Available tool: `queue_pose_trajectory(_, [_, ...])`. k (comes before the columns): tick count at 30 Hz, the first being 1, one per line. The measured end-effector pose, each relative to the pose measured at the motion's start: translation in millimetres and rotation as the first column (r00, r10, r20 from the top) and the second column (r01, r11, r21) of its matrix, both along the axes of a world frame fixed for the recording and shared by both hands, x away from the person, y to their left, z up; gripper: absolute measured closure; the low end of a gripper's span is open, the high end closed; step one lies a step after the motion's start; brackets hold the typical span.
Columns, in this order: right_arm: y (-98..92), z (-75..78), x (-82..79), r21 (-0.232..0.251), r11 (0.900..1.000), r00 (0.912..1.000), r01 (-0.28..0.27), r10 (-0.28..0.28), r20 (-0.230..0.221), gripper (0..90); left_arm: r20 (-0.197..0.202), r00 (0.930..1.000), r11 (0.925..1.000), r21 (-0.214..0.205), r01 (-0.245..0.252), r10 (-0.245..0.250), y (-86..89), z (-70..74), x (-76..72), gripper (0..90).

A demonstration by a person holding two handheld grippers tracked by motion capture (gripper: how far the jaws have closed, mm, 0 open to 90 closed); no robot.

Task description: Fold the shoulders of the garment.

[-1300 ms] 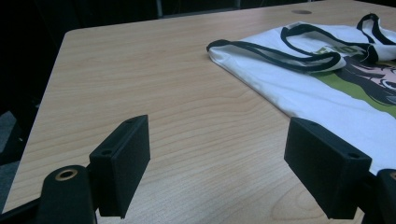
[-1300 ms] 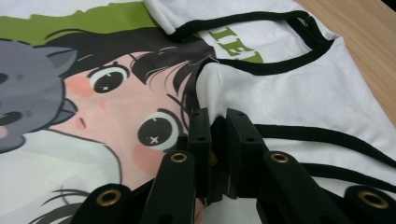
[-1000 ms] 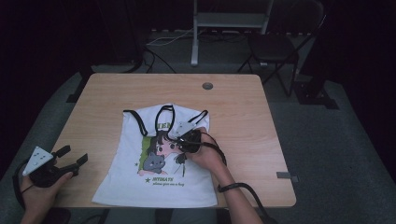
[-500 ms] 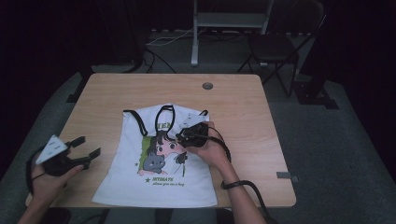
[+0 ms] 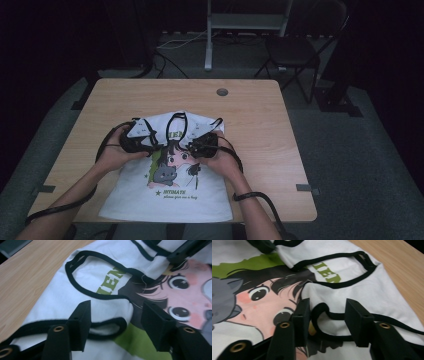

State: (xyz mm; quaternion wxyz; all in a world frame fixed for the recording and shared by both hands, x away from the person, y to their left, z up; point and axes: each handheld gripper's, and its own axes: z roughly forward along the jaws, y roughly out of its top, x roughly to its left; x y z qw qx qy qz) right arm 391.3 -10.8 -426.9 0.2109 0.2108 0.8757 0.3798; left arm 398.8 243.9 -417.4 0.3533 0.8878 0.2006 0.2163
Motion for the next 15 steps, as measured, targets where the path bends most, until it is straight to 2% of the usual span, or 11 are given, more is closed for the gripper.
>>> queue_pose_trajectory(4, [3.5, -3.3, -0.4, -0.013, 0.9997, 0.9997, -0.021, 0.021, -0.013, 64.0, -0.037, 0.9992, 0.9994, 0.030, 0.018, -0.017, -3.4, -8.1, 1.5, 52.5])
queue_pose_trajectory(8, [5.2, -8.6, 1.5, -0.019, 0.9998, 0.9996, -0.009, 0.009, -0.026, 70.9, -0.064, 0.9979, 0.9996, 0.028, 0.000, 0.002, -1.6, -11.3, 4.5, 64.2])
queue_pose_trajectory(9, [4.9, -9.2, 1.8, -0.015, 0.9999, 0.9996, -0.003, 0.003, -0.028, 71.6, -0.064, 0.9979, 0.9996, 0.028, 0.000, 0.002, -1.6, -11.3, 4.5, 68.3])
queue_pose_trajectory(10, [4.9, -9.2, 1.8, -0.015, 0.9999, 0.9996, -0.003, 0.003, -0.028, 71.6, -0.074, 0.9973, 0.9997, 0.022, -0.003, 0.005, -1.2, -11.2, 4.5, 68.3])
queue_pose_trajectory(11, [4.6, -9.5, 2.0, -0.009, 1.0000, 0.9995, -0.001, 0.000, -0.033, 72.5, -0.080, 0.9968, 0.9996, 0.028, 0.001, 0.002, -0.9, -10.8, 3.8, 73.7])
queue_pose_trajectory(15, [4.5, -8.5, 0.2, -0.011, 0.9999, 0.9991, -0.010, 0.010, -0.042, 73.6, -0.081, 0.9967, 0.9995, 0.031, 0.007, -0.005, 0.6, -9.4, 0.2, 80.4])
